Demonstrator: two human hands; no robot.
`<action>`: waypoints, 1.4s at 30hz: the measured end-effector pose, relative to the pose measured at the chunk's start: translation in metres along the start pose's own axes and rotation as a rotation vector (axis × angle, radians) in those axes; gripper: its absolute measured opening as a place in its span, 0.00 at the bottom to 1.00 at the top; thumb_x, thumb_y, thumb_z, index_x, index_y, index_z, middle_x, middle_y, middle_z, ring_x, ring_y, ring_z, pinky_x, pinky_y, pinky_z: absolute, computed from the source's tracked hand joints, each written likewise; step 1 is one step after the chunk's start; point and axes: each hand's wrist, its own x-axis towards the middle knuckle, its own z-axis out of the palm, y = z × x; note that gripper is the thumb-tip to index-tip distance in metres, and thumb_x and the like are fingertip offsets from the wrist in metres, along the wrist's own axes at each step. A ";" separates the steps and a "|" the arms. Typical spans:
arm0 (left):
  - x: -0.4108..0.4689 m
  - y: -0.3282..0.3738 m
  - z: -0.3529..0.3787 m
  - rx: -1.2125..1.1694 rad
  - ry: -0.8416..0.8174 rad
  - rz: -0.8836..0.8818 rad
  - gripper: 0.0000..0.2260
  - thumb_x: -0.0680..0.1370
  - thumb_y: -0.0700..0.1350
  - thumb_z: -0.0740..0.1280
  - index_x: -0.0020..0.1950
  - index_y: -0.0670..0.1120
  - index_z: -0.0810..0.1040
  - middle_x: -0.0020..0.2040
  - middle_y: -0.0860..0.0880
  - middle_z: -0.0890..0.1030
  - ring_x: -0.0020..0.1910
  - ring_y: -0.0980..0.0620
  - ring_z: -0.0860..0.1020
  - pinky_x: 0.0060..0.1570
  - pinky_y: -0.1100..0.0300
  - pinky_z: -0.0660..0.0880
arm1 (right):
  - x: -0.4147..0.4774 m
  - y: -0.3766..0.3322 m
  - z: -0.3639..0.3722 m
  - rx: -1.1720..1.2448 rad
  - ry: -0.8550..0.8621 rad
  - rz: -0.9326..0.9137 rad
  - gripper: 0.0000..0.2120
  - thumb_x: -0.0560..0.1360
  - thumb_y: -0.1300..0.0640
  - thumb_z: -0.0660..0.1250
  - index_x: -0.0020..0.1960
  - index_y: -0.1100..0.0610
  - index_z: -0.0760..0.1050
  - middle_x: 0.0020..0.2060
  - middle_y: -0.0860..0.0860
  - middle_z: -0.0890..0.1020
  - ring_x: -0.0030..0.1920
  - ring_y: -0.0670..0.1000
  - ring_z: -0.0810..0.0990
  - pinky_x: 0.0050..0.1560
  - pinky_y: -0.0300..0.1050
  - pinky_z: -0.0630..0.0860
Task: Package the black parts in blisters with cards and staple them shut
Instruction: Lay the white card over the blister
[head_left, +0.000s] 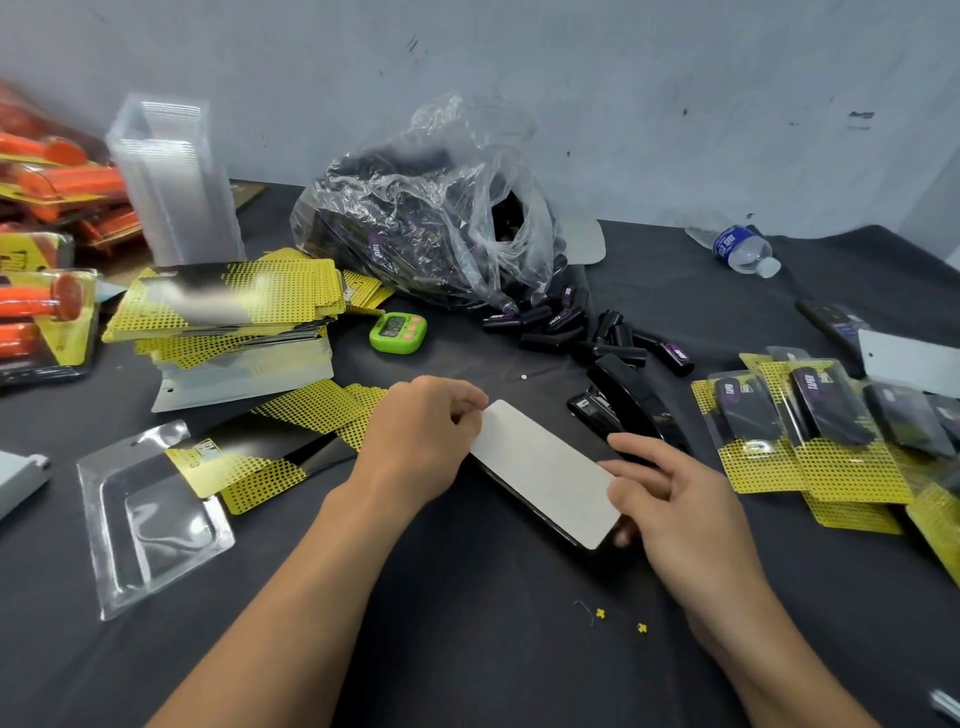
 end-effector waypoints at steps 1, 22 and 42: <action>-0.001 0.001 0.000 0.016 0.008 0.023 0.11 0.79 0.43 0.69 0.57 0.54 0.87 0.51 0.54 0.88 0.52 0.55 0.84 0.56 0.60 0.78 | 0.002 -0.001 0.000 0.051 0.006 0.018 0.19 0.76 0.67 0.69 0.60 0.47 0.82 0.46 0.42 0.88 0.34 0.51 0.84 0.35 0.44 0.78; 0.006 -0.003 0.005 -0.775 -0.150 -0.359 0.23 0.69 0.25 0.76 0.53 0.51 0.85 0.51 0.50 0.88 0.48 0.48 0.86 0.52 0.52 0.84 | 0.006 -0.001 0.003 0.116 -0.186 0.101 0.10 0.78 0.64 0.71 0.57 0.53 0.82 0.41 0.55 0.88 0.35 0.53 0.84 0.38 0.44 0.81; -0.002 0.018 0.002 -0.895 -0.225 -0.388 0.11 0.74 0.32 0.74 0.54 0.43 0.83 0.43 0.45 0.88 0.40 0.51 0.86 0.36 0.61 0.81 | 0.001 -0.004 0.008 0.226 -0.193 0.093 0.11 0.78 0.72 0.65 0.56 0.60 0.77 0.41 0.59 0.88 0.35 0.56 0.85 0.34 0.45 0.82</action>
